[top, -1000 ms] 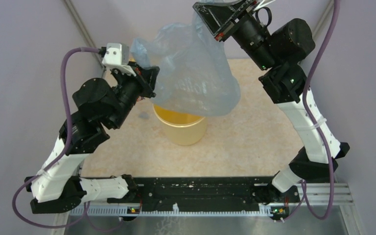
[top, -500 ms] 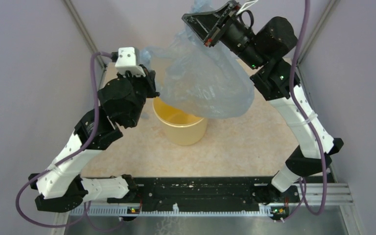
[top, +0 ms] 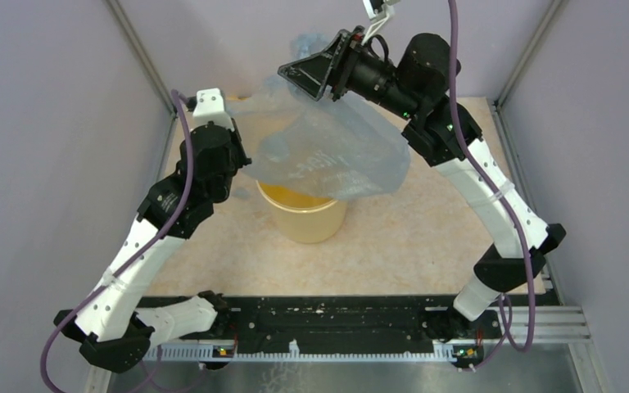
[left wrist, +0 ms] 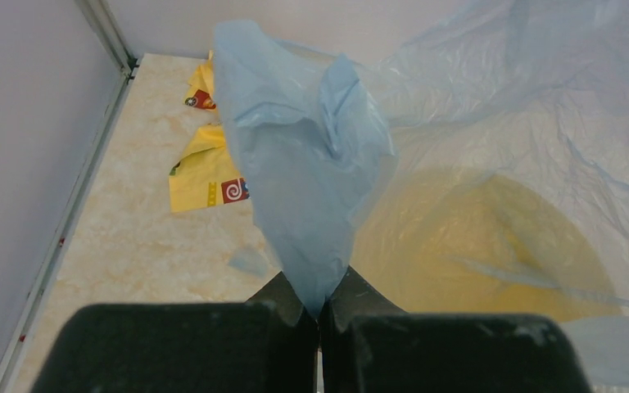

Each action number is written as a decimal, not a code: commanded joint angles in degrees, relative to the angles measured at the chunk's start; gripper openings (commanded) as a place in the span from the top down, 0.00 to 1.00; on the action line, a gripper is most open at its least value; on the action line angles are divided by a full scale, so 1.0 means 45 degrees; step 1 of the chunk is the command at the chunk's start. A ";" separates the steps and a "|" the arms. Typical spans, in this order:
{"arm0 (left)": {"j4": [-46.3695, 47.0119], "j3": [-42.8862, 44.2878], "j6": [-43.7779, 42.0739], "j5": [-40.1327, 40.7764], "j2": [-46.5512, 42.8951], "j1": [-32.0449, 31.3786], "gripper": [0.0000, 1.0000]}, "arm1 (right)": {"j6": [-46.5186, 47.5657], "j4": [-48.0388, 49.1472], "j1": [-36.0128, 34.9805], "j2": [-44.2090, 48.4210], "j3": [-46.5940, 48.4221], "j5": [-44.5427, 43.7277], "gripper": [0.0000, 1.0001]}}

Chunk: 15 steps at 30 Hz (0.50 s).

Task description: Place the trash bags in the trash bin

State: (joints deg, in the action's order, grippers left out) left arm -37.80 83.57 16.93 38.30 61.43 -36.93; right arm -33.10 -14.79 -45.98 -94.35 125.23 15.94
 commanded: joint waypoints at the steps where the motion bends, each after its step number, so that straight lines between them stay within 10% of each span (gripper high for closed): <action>1: 0.0329 -0.0193 0.0212 -0.0658 -0.0232 0.0496 1.00 | 0.0488 -0.0633 -0.0096 0.0966 0.0183 0.0197 0.30; 15: 0.0549 -0.0513 0.0107 -0.1572 -0.0086 0.1364 1.00 | 0.2746 -0.3828 -0.0101 0.3922 -0.1428 -0.1379 0.01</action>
State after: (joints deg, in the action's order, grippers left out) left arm -37.69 81.60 17.34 32.67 61.30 -31.59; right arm -24.91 -27.66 -45.98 -80.58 121.21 12.47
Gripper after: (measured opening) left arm 0.006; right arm 0.984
